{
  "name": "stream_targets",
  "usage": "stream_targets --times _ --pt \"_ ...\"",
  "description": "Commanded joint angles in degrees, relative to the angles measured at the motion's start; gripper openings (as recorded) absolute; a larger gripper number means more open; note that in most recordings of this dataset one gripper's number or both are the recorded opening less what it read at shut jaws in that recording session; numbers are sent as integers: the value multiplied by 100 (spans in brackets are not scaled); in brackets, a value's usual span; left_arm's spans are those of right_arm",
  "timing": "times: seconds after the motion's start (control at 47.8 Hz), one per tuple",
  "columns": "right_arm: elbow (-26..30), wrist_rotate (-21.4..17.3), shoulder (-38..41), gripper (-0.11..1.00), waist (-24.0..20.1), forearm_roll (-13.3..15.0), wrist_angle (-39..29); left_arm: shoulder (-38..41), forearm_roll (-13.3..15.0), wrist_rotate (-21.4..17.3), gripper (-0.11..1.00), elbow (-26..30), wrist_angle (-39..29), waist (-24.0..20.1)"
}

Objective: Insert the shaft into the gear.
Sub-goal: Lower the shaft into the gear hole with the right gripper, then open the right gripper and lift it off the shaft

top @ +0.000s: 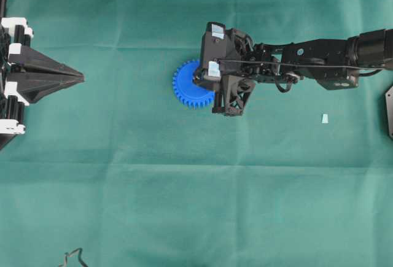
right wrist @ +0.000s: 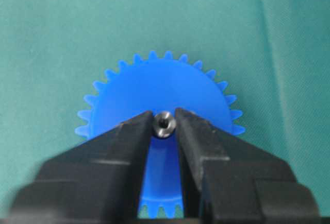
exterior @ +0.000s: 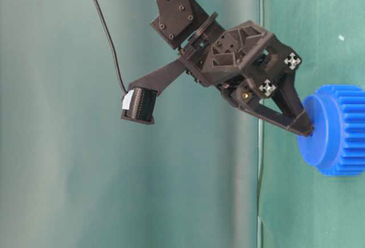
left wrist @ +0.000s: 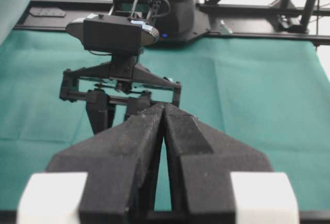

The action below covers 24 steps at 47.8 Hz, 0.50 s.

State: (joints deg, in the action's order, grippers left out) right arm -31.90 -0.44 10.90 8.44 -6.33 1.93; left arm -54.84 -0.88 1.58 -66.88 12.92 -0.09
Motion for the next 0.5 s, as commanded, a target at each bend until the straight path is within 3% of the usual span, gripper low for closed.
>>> stream_targets --times 0.0,0.125,0.209,0.481 --pt "53 -18 -70 39 9 -26 44 26 -9 0 0 158 26 0" --pt "62 -18 -70 79 0 -35 53 26 -9 0 0 158 26 0" --pt "62 -18 -70 96 9 -26 62 26 -9 26 0 158 26 9" --pt "123 -9 -264 95 9 -35 -44 26 -9 44 0 158 9 0"
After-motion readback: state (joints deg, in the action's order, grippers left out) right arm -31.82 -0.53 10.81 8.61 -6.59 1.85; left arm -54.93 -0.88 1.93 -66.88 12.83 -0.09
